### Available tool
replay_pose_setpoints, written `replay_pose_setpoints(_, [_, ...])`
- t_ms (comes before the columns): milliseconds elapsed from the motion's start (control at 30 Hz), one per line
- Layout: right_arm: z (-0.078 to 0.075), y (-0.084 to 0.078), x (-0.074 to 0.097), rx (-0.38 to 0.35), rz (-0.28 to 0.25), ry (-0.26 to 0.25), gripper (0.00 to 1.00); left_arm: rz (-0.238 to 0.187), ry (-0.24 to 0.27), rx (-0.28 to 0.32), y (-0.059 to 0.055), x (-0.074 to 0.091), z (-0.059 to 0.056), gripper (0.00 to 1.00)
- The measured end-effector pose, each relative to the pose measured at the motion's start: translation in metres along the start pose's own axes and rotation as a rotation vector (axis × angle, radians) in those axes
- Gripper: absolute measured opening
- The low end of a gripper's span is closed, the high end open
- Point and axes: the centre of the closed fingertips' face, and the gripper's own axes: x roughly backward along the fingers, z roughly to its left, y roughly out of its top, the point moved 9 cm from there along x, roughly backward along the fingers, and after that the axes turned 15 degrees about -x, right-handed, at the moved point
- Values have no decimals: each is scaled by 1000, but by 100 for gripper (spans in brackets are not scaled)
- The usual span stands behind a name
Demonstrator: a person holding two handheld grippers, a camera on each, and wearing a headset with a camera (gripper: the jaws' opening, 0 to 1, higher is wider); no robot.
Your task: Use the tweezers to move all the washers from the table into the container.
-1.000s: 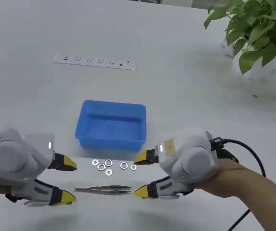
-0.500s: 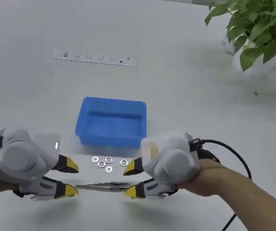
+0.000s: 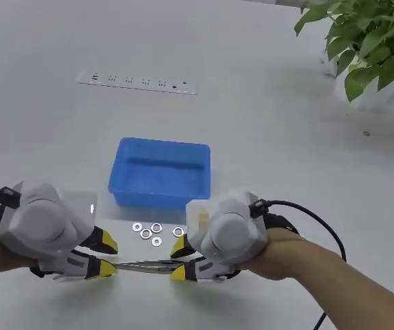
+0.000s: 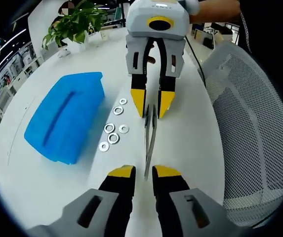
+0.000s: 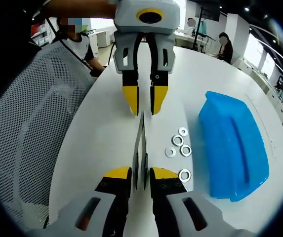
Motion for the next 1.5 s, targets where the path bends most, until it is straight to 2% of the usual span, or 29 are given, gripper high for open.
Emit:
replay_pose_setpoints(167, [-1,0,-1,-10,-1,-3,14,5,-11,-2,-3,-4,1,16])
replay_pose_setpoints(433, [0,2,-1,21,11,-12,12,16,-29,-13,-6,-8,0,13])
replay_pose_setpoints(633, [0,1,-1,22,9,-16,11,17,-22,-19,-7,-9,1,7])
replay_pose_setpoints(867, [0,2,-1,21,13,-17,11,18,-23,-17,-7,-7,1,6])
replay_pose_setpoints(1133, [1,1,-1,19,14,-17,11,9,-26,-16,-3,-3,-1,6])
replay_pose_setpoints(1400, [2,1,-1,27,19,-10,14,11,-19,-28,6,8,-1,5])
replay_pose_setpoints(1500, [3,4,0,28,6,-8,15,16,-17,-31,9,10,-1,5])
